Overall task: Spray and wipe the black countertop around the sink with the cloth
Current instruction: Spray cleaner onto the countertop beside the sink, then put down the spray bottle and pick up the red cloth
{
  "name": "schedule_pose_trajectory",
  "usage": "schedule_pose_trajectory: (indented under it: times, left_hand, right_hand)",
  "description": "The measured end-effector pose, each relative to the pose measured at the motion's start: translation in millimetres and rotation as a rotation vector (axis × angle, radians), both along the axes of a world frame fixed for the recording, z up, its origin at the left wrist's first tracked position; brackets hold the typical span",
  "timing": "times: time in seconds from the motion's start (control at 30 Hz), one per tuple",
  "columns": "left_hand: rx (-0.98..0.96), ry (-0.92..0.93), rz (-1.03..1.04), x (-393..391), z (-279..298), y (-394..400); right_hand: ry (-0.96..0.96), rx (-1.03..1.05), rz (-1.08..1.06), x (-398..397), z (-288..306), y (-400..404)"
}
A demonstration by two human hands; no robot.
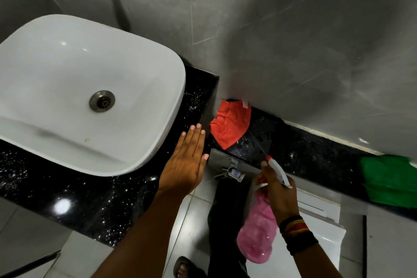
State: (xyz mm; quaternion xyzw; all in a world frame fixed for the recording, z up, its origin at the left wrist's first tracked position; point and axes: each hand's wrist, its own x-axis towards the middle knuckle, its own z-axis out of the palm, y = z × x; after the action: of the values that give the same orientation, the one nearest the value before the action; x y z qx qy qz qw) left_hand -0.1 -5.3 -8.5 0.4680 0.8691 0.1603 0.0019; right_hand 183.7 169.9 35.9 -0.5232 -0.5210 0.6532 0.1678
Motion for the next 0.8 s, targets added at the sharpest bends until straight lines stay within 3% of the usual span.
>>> schedule_pose_trajectory:
  times: [0.23,0.47,0.8]
  left_hand:
    - [0.008,-0.018,-0.002,0,-1,0]
    - [0.009,-0.032,0.002,-1,-1,1]
    - [0.031,-0.005,-0.004,-1,-1,0]
  right_hand:
    - [0.035,0.104,-0.009,-8,14,31]
    - [-0.071,0.641,-0.189,-19,47,111]
    - [-0.136,0.439,-0.396,-25,5,164]
